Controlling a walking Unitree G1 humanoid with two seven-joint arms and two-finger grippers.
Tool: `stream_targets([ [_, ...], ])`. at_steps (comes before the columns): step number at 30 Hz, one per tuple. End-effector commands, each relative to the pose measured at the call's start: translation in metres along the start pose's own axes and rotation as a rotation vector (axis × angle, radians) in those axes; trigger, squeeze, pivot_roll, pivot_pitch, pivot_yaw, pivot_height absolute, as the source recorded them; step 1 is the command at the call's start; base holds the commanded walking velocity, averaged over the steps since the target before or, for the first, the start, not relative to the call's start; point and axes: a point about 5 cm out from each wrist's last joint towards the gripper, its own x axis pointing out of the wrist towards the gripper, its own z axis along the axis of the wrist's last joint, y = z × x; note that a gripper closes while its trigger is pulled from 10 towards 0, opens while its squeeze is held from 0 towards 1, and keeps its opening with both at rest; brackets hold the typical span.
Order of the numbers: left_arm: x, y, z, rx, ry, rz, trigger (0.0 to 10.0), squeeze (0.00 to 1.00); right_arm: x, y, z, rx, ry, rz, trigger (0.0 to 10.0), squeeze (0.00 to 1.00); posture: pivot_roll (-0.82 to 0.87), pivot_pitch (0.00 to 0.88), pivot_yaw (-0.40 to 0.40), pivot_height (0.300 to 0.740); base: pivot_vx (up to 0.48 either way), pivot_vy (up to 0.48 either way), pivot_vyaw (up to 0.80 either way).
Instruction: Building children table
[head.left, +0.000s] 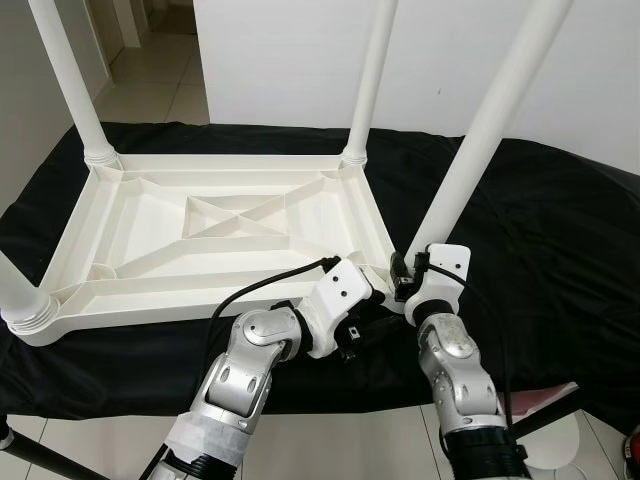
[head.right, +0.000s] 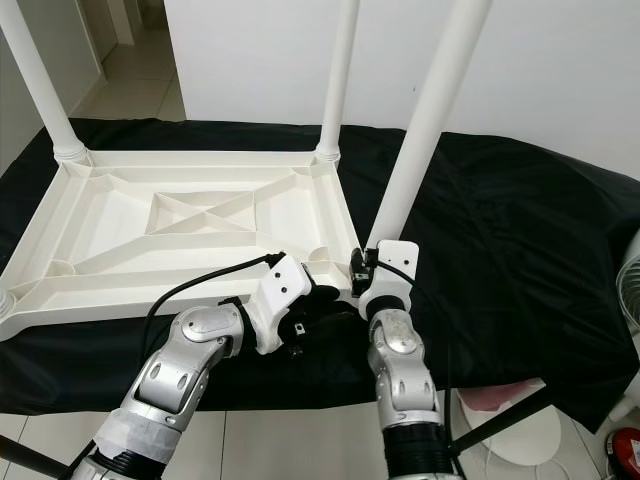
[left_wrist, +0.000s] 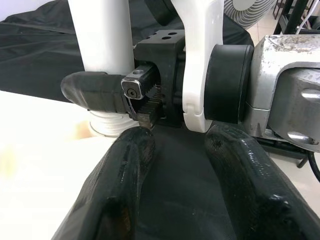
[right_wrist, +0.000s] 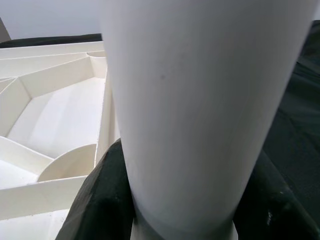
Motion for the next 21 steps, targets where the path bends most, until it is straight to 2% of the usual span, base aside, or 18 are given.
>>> stream_targets([
  [1,0.000,0.005,-0.001,-0.009,0.009,0.129,10.0,0.00,-0.003,-0.009,-0.007,0.019,0.040,-0.047,10.0,0.00,0.03,0.064,-0.063,0.740,0.000,0.000,0.00],
  [4,0.000,0.006,-0.001,-0.010,0.009,0.131,10.0,0.00,-0.003,-0.011,-0.005,0.005,0.038,-0.057,10.0,0.00,0.02,0.067,-0.060,0.740,0.000,0.000,0.00],
  [5,0.000,0.007,-0.001,-0.011,0.009,0.134,10.0,0.00,-0.004,-0.016,-0.003,-0.001,0.031,-0.065,10.0,1.00,0.02,0.068,-0.062,0.740,0.000,0.000,0.00],
  [8,0.000,0.007,-0.001,-0.013,0.009,0.136,10.0,0.00,-0.004,-0.023,0.003,0.008,0.006,-0.063,10.0,1.00,0.02,0.066,-0.062,0.740,0.000,0.000,0.00],
  [9,0.000,0.006,-0.001,-0.015,0.008,0.136,10.0,0.00,-0.005,-0.024,0.006,0.008,-0.003,-0.019,10.0,1.00,0.02,0.064,-0.063,0.740,0.000,0.000,0.00],
  [12,0.000,0.006,-0.001,-0.016,0.008,0.136,10.0,0.00,-0.006,-0.024,0.008,0.005,-0.007,0.013,10.0,1.00,0.02,0.064,-0.063,0.740,0.000,0.000,0.00],
  [13,0.001,0.006,-0.001,-0.017,0.007,0.136,10.0,0.00,-0.009,-0.026,0.008,-0.008,0.014,0.110,10.0,0.00,0.02,0.066,-0.067,0.740,0.000,0.000,0.00],
  [14,0.001,0.006,-0.001,-0.017,0.007,0.136,10.0,0.00,-0.009,-0.026,0.008,-0.008,0.014,0.110,10.0,0.00,0.02,0.066,-0.067,0.740,0.000,0.000,0.00],
  [17,0.000,0.006,-0.002,-0.019,0.008,0.140,10.0,0.00,-0.013,-0.029,0.008,-0.050,0.036,0.256,10.0,0.00,0.02,0.065,-0.066,0.740,0.000,0.000,0.00],
  [19,0.000,0.006,-0.002,-0.019,0.008,0.140,10.0,0.00,-0.013,-0.029,0.008,-0.050,0.036,0.256,10.0,0.00,0.02,0.065,-0.066,0.740,0.000,0.000,0.00],
  [21,0.000,0.006,-0.002,-0.018,0.008,0.140,10.0,0.00,-0.015,-0.033,0.007,-0.109,0.043,0.364,10.0,0.00,0.02,0.065,-0.066,0.740,0.000,0.000,0.00],
])
